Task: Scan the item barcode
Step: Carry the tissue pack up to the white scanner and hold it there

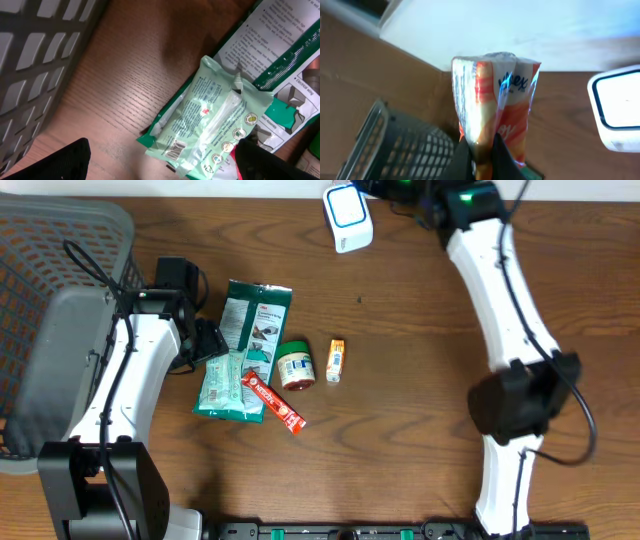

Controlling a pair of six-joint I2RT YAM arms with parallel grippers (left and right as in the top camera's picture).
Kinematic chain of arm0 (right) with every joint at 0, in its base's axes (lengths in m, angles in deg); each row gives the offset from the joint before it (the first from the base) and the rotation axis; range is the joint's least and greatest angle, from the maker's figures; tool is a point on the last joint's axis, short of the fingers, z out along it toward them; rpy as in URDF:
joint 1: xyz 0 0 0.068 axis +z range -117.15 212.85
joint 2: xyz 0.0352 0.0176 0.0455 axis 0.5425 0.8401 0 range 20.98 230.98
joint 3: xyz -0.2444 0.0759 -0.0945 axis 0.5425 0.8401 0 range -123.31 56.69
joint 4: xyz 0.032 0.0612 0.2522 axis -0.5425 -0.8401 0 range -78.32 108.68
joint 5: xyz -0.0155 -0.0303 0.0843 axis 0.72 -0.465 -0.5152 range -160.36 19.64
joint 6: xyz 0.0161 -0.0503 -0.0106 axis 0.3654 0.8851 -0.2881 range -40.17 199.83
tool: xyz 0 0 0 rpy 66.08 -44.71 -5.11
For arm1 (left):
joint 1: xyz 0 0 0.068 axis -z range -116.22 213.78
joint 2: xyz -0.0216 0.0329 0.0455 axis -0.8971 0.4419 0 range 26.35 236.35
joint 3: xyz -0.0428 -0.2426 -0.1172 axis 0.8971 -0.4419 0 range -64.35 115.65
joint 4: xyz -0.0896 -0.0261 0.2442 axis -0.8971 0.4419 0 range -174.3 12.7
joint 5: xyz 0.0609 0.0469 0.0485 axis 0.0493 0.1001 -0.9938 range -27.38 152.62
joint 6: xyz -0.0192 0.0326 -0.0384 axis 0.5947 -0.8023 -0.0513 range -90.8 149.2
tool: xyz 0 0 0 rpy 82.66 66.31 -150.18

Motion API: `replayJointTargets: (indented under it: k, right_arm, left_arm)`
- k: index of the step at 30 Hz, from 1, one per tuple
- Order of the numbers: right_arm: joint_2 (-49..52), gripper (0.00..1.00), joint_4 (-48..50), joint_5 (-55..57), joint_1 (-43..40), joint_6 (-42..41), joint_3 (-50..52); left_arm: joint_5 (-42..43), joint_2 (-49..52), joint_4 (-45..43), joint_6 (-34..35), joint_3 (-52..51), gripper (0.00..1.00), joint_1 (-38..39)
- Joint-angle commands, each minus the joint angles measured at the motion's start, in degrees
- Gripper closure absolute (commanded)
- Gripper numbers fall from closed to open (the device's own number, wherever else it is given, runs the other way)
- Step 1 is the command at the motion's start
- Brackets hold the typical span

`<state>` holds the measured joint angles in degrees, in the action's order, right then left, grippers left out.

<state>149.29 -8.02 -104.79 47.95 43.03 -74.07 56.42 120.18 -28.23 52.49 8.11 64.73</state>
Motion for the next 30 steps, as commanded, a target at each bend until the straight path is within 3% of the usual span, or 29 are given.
replayJointTargets:
  k: [1, 6, 13, 24, 30]
  right_arm:
    - [5.6, 0.99, 6.0, -1.0, -0.8, -9.4, -0.5]
    - [12.9, 0.99, 15.5, -0.9, -1.3, -18.3, -0.5]
    - [19.6, 0.99, 17.4, 1.1, -3.1, -27.1, -0.5]
    - [21.3, 0.97, 18.8, -2.7, -5.0, -27.9, -0.5]
    - [20.0, 0.99, 19.7, -10.7, -6.6, -28.1, -0.5]
  left_arm:
    - [-0.5, -1.2, 0.2, -0.1, 0.7, 0.07, -0.2]
    - [-0.5, -1.2, 0.2, -0.1, 0.7, 0.07, -0.2]
    - [-0.5, -1.2, 0.2, -0.1, 0.7, 0.07, -0.2]
    - [-0.5, -1.2, 0.2, -0.1, 0.7, 0.07, -0.2]
    - [-0.5, -1.2, 0.2, -0.1, 0.7, 0.07, -0.2]
